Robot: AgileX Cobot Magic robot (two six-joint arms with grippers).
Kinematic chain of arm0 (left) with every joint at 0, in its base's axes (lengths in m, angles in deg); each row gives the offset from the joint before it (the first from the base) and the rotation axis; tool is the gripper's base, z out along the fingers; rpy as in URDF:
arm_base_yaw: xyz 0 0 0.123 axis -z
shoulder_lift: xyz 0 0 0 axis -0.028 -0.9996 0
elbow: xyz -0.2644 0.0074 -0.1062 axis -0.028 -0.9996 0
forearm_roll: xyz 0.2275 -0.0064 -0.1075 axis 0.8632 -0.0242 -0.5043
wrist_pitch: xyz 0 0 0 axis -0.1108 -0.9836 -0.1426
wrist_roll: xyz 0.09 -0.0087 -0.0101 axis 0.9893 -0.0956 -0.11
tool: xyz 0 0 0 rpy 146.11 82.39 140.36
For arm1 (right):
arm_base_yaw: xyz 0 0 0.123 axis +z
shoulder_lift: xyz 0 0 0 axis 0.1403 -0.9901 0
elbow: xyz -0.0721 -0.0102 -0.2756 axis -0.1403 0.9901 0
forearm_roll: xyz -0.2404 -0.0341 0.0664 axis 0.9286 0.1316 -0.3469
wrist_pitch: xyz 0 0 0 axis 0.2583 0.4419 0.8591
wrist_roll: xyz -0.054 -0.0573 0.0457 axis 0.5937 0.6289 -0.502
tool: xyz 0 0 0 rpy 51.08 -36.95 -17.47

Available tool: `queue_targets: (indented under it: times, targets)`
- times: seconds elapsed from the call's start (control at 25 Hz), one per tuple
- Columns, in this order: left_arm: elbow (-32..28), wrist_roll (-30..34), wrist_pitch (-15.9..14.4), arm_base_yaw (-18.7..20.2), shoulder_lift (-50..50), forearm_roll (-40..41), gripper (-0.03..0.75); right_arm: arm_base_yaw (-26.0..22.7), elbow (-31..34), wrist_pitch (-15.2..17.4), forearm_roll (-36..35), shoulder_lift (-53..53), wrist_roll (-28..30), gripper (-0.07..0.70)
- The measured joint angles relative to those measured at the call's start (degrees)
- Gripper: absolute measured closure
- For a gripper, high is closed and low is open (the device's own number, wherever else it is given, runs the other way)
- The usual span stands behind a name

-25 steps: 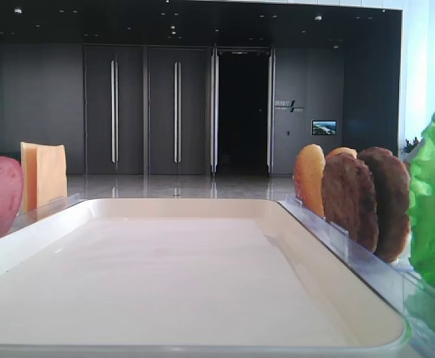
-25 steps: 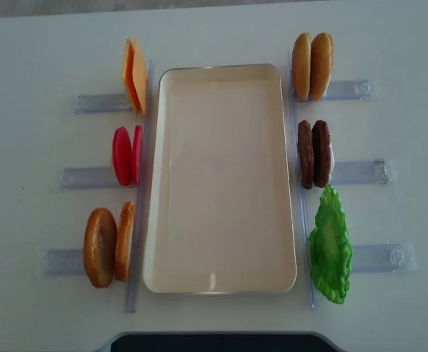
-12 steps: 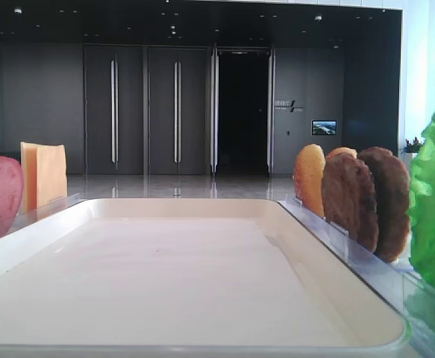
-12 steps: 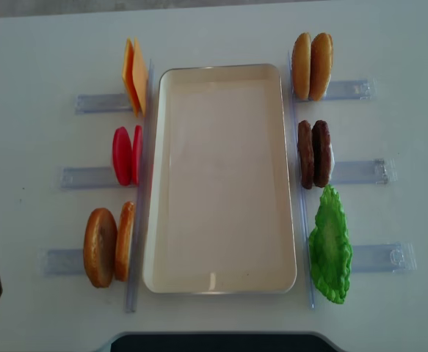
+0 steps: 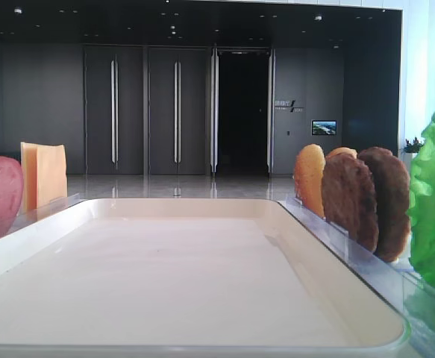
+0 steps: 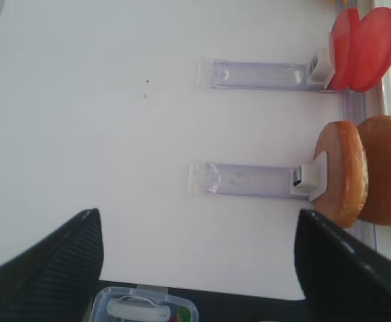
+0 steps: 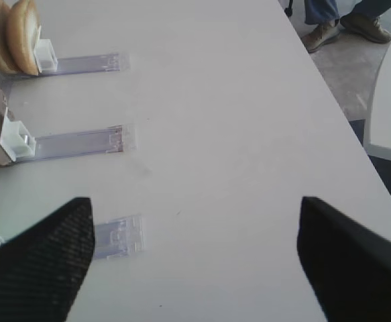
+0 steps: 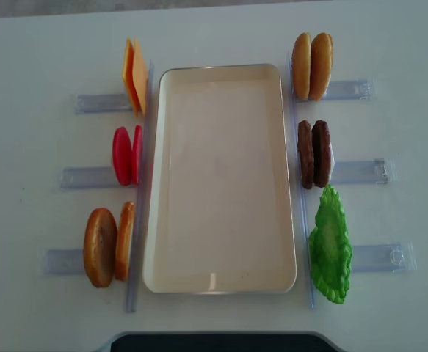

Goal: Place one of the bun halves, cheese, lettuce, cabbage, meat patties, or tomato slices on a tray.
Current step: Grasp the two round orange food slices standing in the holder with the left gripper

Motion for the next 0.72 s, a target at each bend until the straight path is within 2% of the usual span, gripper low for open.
queue_targets:
  times: [0.4,0.72]
  targets:
    - [8.92,-1.13,-0.09,0.00,-23.24,-1.79,0.024,0.00,0.00,0.00,0.00,0.00,0.00,0.048]
    - [10.39,-2.42,0.55,0.00,-35.92,-2.79,0.024,0.00,0.00,0.00,0.00,0.00,0.00,0.048]
